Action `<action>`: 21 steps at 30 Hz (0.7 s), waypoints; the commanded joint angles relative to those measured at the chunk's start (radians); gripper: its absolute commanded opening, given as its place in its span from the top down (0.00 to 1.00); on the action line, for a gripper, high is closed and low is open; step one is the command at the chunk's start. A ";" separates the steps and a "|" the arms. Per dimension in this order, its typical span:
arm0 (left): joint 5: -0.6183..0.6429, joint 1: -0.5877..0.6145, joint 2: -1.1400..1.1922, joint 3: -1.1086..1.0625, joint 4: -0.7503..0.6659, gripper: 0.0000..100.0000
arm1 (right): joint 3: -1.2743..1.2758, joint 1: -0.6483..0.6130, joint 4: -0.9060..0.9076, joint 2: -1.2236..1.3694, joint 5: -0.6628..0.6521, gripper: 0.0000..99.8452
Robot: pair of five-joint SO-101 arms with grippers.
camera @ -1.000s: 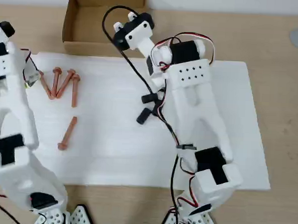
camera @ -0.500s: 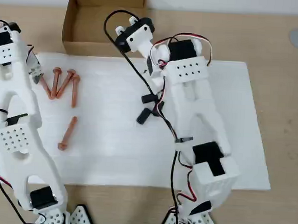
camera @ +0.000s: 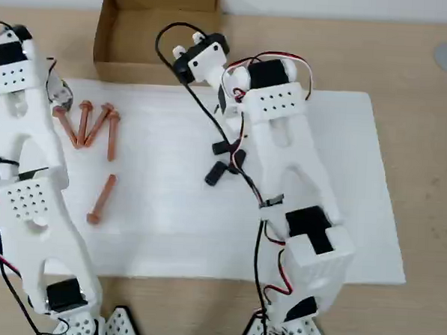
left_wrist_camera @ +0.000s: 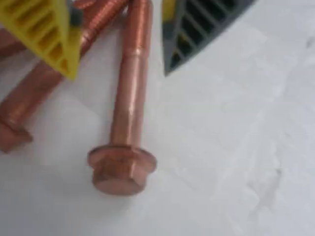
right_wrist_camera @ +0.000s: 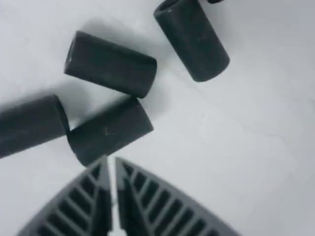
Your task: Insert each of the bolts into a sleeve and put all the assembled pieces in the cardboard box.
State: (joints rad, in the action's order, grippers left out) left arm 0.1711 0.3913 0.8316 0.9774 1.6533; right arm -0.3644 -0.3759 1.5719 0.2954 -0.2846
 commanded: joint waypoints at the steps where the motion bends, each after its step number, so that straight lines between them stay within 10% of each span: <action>1: 0.021 -0.009 -0.008 0.029 0.000 0.87 | -0.067 0.019 -0.003 -0.001 -0.008 0.99; 21: 0.029 -0.006 0.157 0.038 -0.084 0.87 | -0.067 0.019 -0.005 0.031 -0.009 0.99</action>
State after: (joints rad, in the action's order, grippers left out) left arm 0.1987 0.3913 0.9866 0.9851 1.6180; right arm -0.3644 -0.3759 1.5719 0.3322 -0.2846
